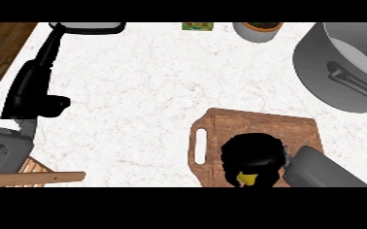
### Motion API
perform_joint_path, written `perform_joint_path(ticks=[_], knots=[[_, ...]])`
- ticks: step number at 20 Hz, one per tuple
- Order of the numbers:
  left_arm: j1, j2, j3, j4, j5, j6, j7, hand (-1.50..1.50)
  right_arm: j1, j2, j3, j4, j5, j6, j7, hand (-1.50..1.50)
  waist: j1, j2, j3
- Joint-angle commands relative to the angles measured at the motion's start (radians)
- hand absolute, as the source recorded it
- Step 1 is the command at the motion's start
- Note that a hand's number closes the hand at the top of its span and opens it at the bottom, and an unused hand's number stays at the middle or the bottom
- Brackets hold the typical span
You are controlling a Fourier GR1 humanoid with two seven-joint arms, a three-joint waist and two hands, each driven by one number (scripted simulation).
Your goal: Pick the lemon from the cutting board and place it in the pot
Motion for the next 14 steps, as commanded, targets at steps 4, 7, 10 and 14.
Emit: perform_joint_path(ticks=[4, 7, 10, 14], knots=[[0.028, -0.271, 0.065, -0.047, 0.284, 0.044, 0.039, 0.00, 0.019, 0.012, 0.017, 0.002, 0.037, -0.061, -0.022, 1.50, -0.022, -0.005, 0.006], [0.032, -0.262, 0.068, -0.053, 0.260, 0.050, 0.056, 0.00, 0.001, 0.013, -0.040, -0.017, 0.027, -0.112, -0.012, 1.50, -0.036, -0.013, 0.005], [0.040, -0.245, 0.066, -0.050, 0.205, 0.063, 0.069, 0.00, 0.007, 0.055, -0.139, 0.047, -0.001, -0.145, 0.148, 1.50, -0.057, -0.008, 0.000], [0.053, -0.190, 0.044, -0.067, 0.073, 0.070, 0.084, 0.00, 0.007, 0.108, -0.269, 0.147, -0.029, -0.178, 0.408, 1.50, -0.087, -0.007, -0.013]])
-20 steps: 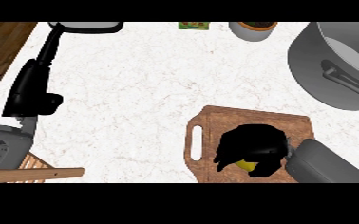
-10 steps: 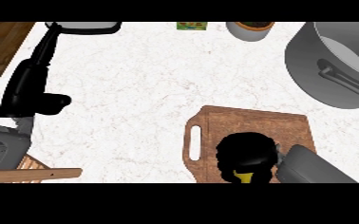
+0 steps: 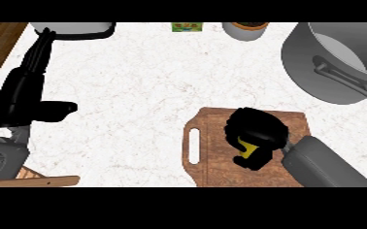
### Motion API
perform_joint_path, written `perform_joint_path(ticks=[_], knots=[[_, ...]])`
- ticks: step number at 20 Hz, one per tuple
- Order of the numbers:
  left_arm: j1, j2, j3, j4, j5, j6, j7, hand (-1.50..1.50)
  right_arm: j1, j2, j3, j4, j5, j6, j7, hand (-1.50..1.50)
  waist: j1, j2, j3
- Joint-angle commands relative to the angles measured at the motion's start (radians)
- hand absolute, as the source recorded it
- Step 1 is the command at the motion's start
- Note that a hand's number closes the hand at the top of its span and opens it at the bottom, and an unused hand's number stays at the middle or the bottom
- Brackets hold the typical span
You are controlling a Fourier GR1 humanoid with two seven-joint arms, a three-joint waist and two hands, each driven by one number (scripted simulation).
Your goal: Pick the lemon from the cutting board and place it in the pot
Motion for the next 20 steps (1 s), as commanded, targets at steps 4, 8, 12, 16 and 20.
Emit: perform_joint_path(ticks=[4, 8, 12, 16, 20], knots=[[0.019, -0.237, 0.032, -0.066, 0.220, 0.040, 0.048, 0.00, -0.037, 0.100, -0.200, 0.098, -0.038, -0.097, 0.359, 1.50, -0.024, -0.006, -0.010], [0.030, -0.260, 0.021, -0.070, 0.182, 0.063, 0.070, 0.00, -0.079, 0.124, -0.293, 0.110, -0.007, -0.199, 0.536, 1.50, -0.049, -0.022, -0.011], [0.036, -0.267, 0.023, -0.073, 0.170, 0.063, 0.086, 0.00, -0.132, 0.141, -0.371, 0.111, 0.026, -0.289, 0.678, 1.50, -0.051, -0.027, -0.010], [0.048, -0.288, 0.019, -0.081, 0.151, 0.090, 0.097, 0.00, -0.181, 0.122, -0.451, 0.109, 0.070, -0.379, 0.792, 1.50, -0.059, -0.032, -0.011], [0.076, -0.314, 0.015, -0.077, 0.177, 0.099, 0.077, 0.00, -0.225, 0.098, -0.506, 0.108, 0.124, -0.439, 0.898, 1.50, -0.060, -0.035, -0.009]])
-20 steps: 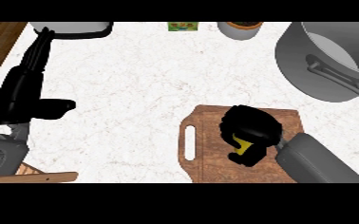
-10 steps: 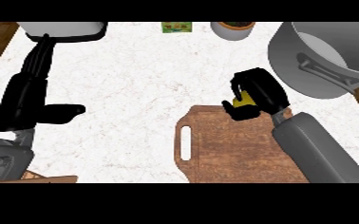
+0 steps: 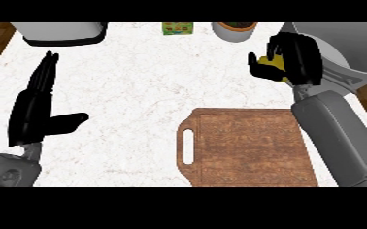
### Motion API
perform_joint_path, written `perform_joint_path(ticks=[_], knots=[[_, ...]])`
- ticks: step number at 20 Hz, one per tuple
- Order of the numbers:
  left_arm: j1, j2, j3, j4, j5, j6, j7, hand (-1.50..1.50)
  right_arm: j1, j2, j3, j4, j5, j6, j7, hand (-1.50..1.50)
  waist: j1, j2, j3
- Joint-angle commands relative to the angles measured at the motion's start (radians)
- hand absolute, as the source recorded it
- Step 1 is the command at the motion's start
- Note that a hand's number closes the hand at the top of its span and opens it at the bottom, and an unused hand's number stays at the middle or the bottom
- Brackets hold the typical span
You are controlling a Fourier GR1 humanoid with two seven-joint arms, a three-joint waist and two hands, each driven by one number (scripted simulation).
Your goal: Pick the lemon from the cutting board and place it in the pot
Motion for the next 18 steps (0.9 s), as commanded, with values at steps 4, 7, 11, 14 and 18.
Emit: perform_joint_path(ticks=[4, 7, 11, 14, 18], knots=[[-0.042, -0.302, 0.042, -0.109, 0.406, 0.002, -0.012, 0.00, -0.046, -0.070, -0.107, 0.040, 0.102, -0.080, 0.208, 1.50, 0.003, -0.001, 0.019], [-0.055, -0.319, 0.080, -0.099, 0.508, -0.031, -0.070, 0.00, -0.076, -0.111, -0.131, 0.065, 0.137, -0.034, 0.296, 1.50, 0.031, 0.008, 0.025], [-0.070, -0.307, 0.138, -0.082, 0.642, -0.108, -0.124, 0.00, -0.062, -0.174, -0.164, 0.107, 0.167, -0.009, 0.347, 1.50, 0.057, 0.018, 0.032], [-0.047, -0.294, 0.164, -0.077, 0.707, -0.164, -0.152, 0.00, -0.034, -0.205, -0.202, 0.105, 0.142, -0.019, 0.333, 1.50, 0.070, 0.018, 0.037], [-0.086, -0.284, 0.198, -0.058, 0.749, -0.204, -0.147, 0.00, -0.025, -0.279, -0.291, 0.171, 0.067, -0.045, 0.214, 1.50, 0.084, 0.024, 0.041]])
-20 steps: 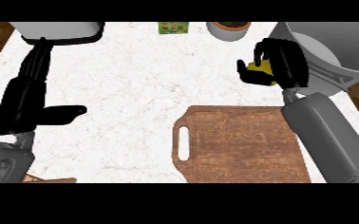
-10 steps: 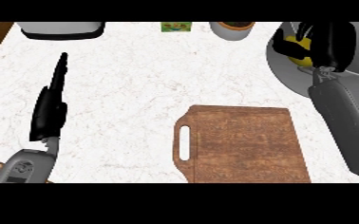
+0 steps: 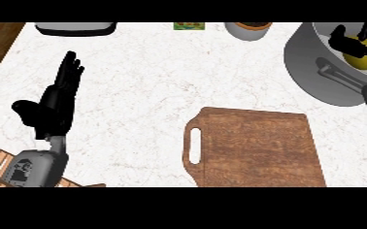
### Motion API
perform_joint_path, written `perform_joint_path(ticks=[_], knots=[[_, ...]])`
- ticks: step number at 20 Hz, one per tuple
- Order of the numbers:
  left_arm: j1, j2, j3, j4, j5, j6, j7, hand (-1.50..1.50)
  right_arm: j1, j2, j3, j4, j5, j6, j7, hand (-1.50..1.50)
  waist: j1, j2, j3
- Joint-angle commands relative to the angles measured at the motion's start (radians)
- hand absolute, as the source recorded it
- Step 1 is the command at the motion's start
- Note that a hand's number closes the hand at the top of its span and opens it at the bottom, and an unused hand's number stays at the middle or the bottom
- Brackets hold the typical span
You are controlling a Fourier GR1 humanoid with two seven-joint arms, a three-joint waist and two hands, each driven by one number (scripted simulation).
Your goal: Pick the lemon from the cutting board and place it in the pot
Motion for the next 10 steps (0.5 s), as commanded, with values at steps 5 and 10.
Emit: perform_joint_path(ticks=[5, 10], knots=[[-0.060, -0.003, 0.055, -0.036, 0.113, -0.088, -0.012, 0.00, 0.065, -0.079, -0.127, 0.152, -0.131, -0.049, -0.263, 1.50, 0.030, -0.010, 0.040], [-0.054, -0.016, 0.062, -0.005, 0.113, -0.105, -0.058, 0.00, -0.008, -0.092, -0.170, 0.339, -0.136, -0.086, -0.367, 1.50, 0.052, -0.005, 0.040]])
